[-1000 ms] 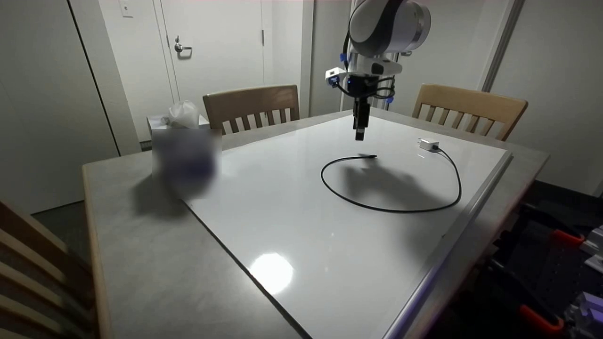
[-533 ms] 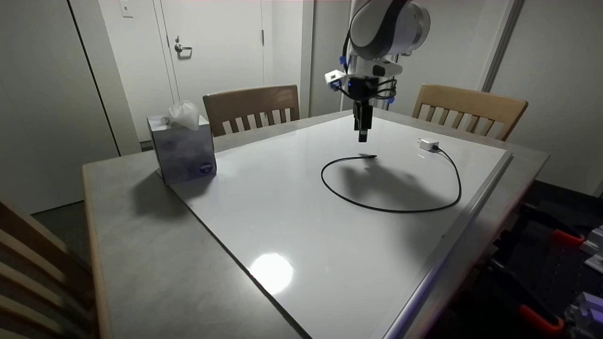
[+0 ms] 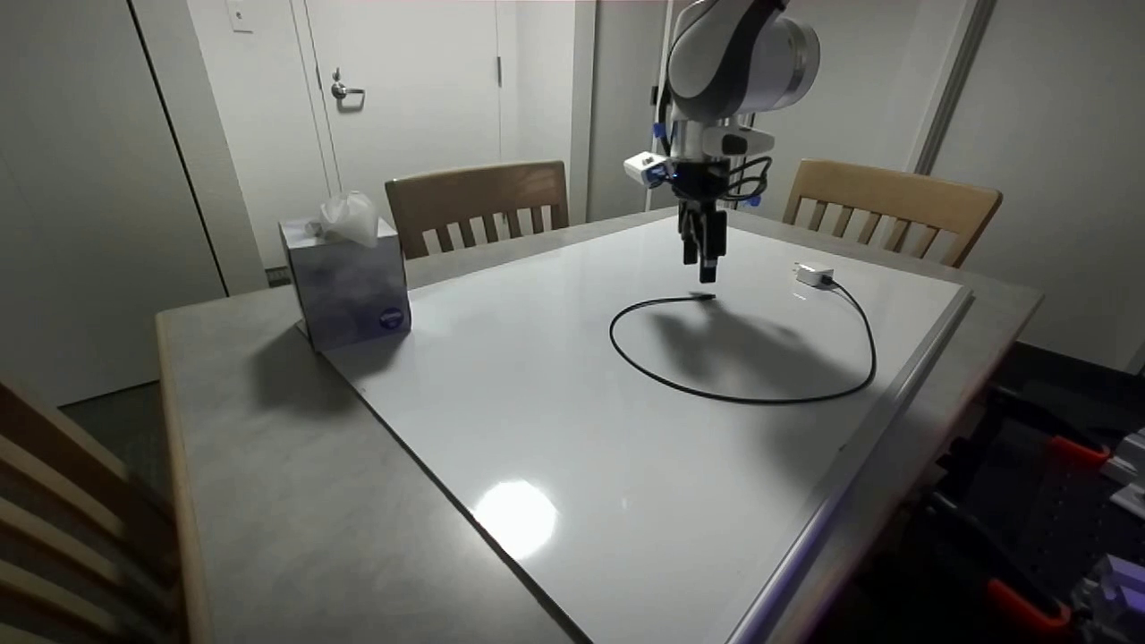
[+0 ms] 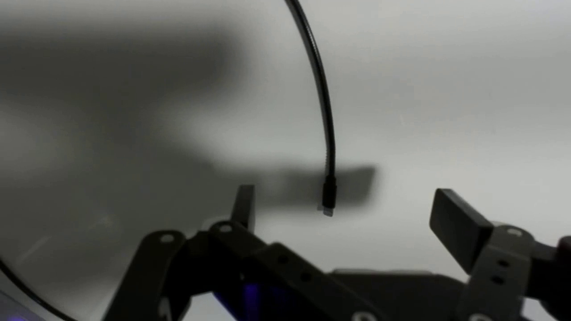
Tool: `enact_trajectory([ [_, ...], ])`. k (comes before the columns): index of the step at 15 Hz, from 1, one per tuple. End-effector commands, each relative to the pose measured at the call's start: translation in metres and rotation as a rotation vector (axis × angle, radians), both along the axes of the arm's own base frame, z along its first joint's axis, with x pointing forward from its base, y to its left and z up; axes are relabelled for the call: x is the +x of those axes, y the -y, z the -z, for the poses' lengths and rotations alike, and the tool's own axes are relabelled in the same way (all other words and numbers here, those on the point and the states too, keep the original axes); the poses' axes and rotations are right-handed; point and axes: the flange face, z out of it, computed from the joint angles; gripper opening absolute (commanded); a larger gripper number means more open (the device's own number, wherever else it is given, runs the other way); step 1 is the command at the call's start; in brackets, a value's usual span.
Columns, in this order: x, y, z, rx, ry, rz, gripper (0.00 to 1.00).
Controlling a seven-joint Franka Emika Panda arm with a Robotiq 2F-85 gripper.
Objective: Unwind the charger cable and stretch it along the board
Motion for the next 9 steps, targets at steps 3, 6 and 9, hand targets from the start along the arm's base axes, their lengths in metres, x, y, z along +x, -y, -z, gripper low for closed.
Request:
enact_trajectory([
  [3, -0.004, -0.010, 0.003, -0.056, -0.026, -0.026, 1.00],
  [6, -0.007, -0.020, 0.007, -0.102, -0.015, -0.077, 1.00],
  [9, -0.013, -0.031, 0.012, -0.141, -0.035, -0.142, 1.00],
])
